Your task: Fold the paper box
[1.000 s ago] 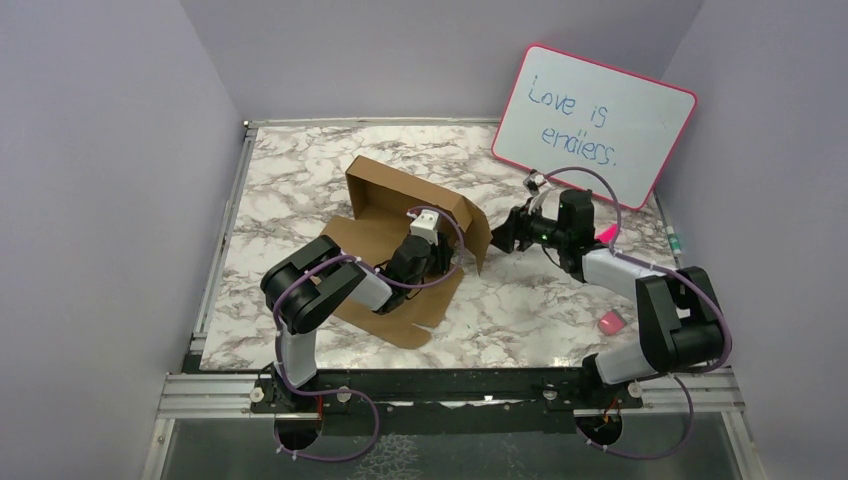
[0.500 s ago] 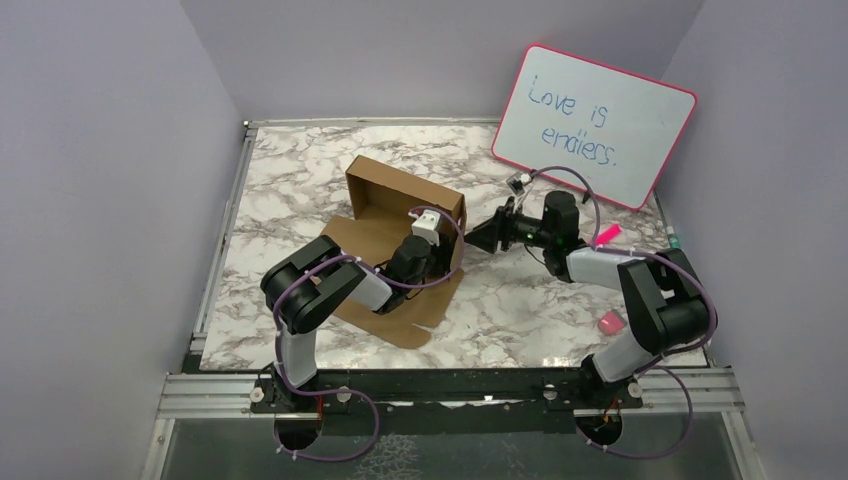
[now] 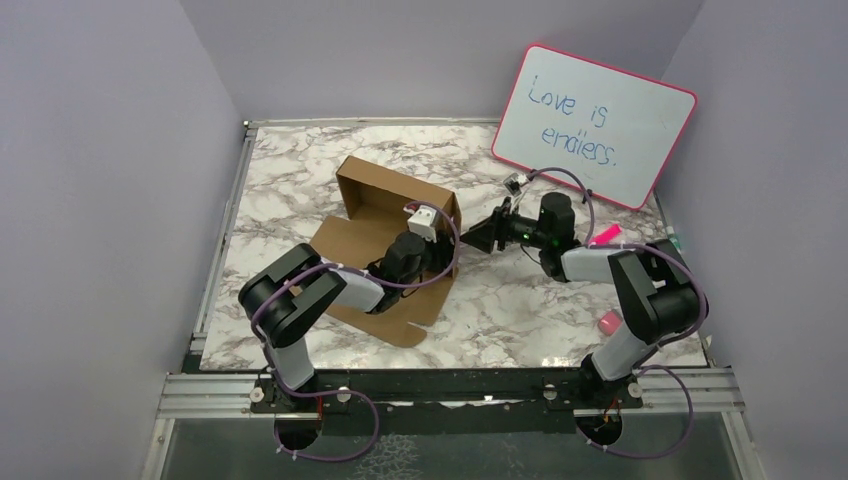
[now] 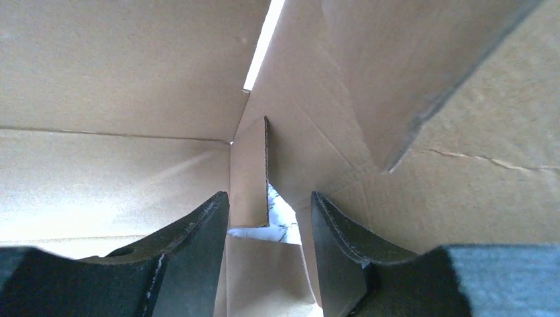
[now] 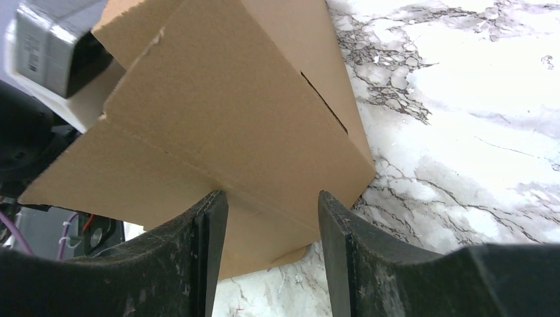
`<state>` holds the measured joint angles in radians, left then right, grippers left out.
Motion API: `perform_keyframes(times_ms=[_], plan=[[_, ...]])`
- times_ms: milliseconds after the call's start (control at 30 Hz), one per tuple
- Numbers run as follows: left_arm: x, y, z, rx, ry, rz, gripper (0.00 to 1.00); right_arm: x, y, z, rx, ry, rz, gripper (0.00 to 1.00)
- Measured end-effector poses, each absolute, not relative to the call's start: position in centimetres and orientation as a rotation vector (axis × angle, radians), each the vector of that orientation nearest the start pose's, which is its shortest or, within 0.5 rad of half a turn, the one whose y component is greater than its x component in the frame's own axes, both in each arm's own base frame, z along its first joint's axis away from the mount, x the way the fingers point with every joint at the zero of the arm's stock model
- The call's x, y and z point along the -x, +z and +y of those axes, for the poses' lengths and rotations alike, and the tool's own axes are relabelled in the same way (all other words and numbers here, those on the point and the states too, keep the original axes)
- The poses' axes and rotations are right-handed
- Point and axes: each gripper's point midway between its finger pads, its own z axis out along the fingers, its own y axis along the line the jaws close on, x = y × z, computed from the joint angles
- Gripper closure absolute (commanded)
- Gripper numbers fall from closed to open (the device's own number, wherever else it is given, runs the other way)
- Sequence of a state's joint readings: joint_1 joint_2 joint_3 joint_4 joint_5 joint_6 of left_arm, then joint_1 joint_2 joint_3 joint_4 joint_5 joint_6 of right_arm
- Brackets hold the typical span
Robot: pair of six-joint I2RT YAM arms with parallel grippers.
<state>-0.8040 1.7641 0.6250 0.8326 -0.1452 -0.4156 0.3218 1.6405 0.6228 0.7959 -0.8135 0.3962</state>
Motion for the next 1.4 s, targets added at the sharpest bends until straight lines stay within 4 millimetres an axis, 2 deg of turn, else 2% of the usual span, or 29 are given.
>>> perform_keyframes(times_ms=[200, 500, 567, 767, 900, 1067, 1200, 1400], plan=[[-32.0, 7.4, -31.7, -0.258, -0.707, 1.904, 0.45, -32.5, 11.6, 25.5, 0.55, 1.23, 1.818, 0.42], [-30.6, 8.6, -30.1, -0.238, -0.718, 1.924, 0.37, -32.3, 11.2, 25.8, 0.563, 1.243, 1.82, 0.41], [-30.0, 8.9, -29.8, -0.235, -0.726, 1.934, 0.37, -32.3, 11.1, 25.8, 0.565, 1.245, 1.819, 0.41], [-28.7, 9.2, -27.6, -0.193, -0.723, 1.961, 0.47, -32.3, 10.9, 26.0, 0.57, 1.25, 1.819, 0.39], [-29.0, 8.2, -25.7, -0.142, -0.674, 1.994, 0.5, -32.1, 10.8, 26.3, 0.582, 1.254, 1.82, 0.38], [-29.8, 5.7, -23.8, -0.079, -0.613, 2.065, 0.51, -32.3, 11.3, 27.0, 0.619, 1.245, 1.797, 0.33], [-29.4, 3.3, -23.4, -0.079, -0.585, 2.137, 0.52, -32.7, 11.6, 27.7, 0.64, 1.215, 1.781, 0.3], [-29.4, 3.2, -23.8, -0.082, -0.61, 2.137, 0.56, -33.7, 12.2, 29.1, 0.677, 1.15, 1.742, 0.23]])
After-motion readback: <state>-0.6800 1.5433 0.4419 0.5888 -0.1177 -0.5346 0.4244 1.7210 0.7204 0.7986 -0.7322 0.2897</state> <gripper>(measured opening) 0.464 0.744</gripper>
